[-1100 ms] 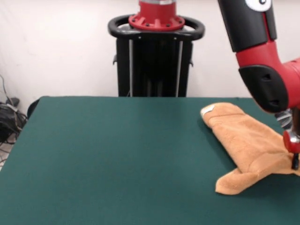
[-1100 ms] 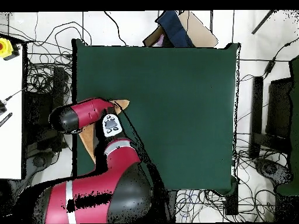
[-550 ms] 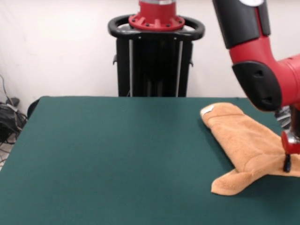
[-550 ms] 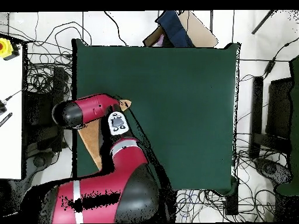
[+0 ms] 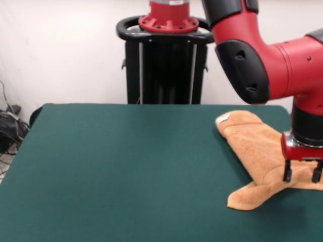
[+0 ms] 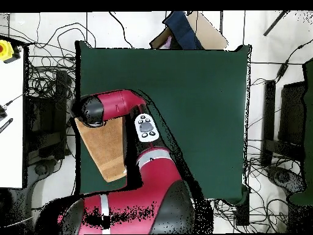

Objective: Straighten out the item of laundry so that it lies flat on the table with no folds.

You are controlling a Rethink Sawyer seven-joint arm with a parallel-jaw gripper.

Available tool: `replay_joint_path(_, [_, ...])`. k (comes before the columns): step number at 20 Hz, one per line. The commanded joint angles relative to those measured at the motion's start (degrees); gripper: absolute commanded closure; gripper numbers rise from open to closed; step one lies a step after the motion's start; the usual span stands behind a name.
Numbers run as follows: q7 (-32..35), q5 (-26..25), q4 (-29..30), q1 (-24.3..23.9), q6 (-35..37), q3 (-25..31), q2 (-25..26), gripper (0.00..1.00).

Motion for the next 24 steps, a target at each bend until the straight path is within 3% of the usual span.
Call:
replay_joint_path(1, [0.4, -1.8, 1.6, 0.1, 5.0, -1.7, 0.1, 0.00])
replay_joint_path(9, [8.6, -3.5, 11.9, 4.4, 0.3, -8.6, -5.7, 0.00])
replay_joint_path(15, [7.7, -3.5, 17.3, 5.3, -0.5, -11.4, -9.5, 0.00])
replay_joint_path(20, [6.6, -3.5, 19.9, 5.0, -2.0, -12.1, -10.1, 0.00])
replay_joint_path(24, [4.2, -5.1, 24.6, 2.7, -7.3, -11.3, -8.7, 0.00])
